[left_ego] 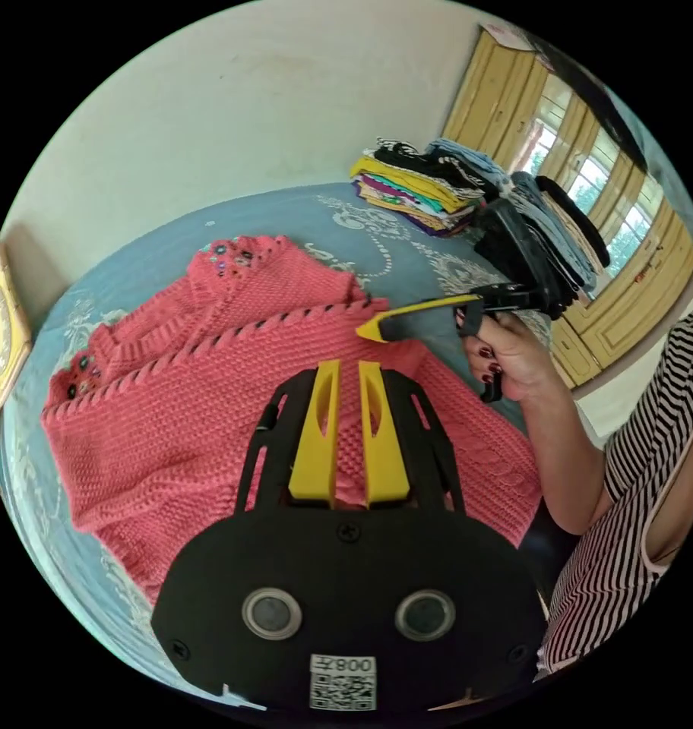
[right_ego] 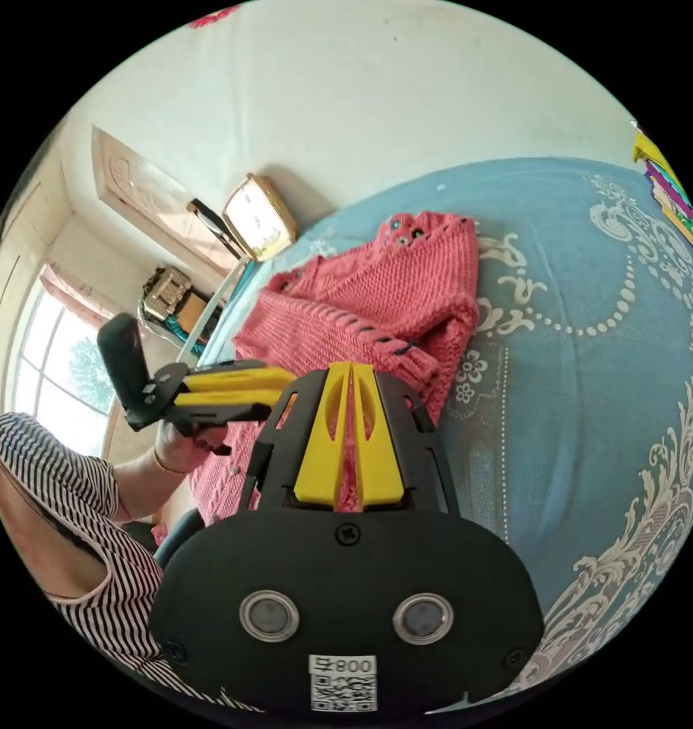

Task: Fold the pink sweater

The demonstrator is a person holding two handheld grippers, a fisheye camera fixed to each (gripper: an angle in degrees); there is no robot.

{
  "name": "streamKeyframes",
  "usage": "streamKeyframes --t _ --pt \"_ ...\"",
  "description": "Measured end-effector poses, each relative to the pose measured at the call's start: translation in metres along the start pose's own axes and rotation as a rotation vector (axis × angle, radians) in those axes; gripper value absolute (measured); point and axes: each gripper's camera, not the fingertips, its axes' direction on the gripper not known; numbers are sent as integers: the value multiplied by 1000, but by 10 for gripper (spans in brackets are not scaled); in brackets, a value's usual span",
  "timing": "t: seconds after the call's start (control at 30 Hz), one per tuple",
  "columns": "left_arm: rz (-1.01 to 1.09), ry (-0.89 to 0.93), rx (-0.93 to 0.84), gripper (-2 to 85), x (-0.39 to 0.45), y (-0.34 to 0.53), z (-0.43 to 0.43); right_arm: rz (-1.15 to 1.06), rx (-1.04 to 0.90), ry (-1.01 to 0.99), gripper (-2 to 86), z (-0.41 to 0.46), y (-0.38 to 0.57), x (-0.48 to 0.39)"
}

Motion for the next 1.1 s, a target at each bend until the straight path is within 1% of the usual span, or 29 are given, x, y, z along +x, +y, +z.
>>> streamKeyframes --t 0.03,0.07,0.1,0.13,0.17,0.2,0.23,0.27,0.33,0.4,0.43,0.47,0.5,0.53,0.6,0.63,0.77,0.9,1.0,1.1 --pt "-63 -94 0 22 -14 3 -5 18 -66 69 1 12 0 2" --pt "-139 -153 -11 16 -30 8 -6 19 -77 85 1 15 0 3" --pt "-156 -154 -29 13 -37 10 -5 35 -60 62 1 14 1 6" --pt "-148 -96 -68 10 -47 13 -1 39 -61 58 1 13 2 9" --pt "-180 -45 -24 8 -56 15 -10 40 -61 54 1 14 3 10" --pt "-188 -42 -20 7 -59 14 -15 42 -57 47 1 13 5 12" --pt "-207 -102 -3 6 -65 13 -28 44 -55 45 1 13 6 13" --pt "-238 -176 50 5 -75 14 -44 45 -55 42 1 13 6 14" --pt "-294 -246 109 4 -96 14 -67 53 -49 37 1 12 9 18" --pt "-342 -319 100 3 -123 13 -81 55 -49 37 1 12 10 19" --pt "-378 -408 83 3 -141 14 -84 56 -49 38 0 12 11 20" --pt "-398 -484 47 3 -158 15 -82 57 -48 37 0 12 11 21" --pt "-406 -505 8 3 -167 15 -78 61 -46 34 0 12 13 23" --pt "-425 -504 -96 2 -186 15 -67 64 -44 29 0 12 14 24" --pt "-415 -476 -54 2 -196 17 -71 66 -42 23 0 12 16 27" --pt "-433 -449 -80 2 -201 14 -76 67 -42 21 0 12 17 29" --pt "-408 -458 -24 3 -210 4 -101 69 -42 22 0 12 20 32" --pt "-424 -413 -72 2 -233 3 -98 69 -43 25 0 12 24 35" --pt "-452 -365 -68 3 -238 8 -119 75 -39 6 0 11 28 40" --pt "-471 -339 29 3 -228 25 -153 78 -37 -2 1 11 31 43"
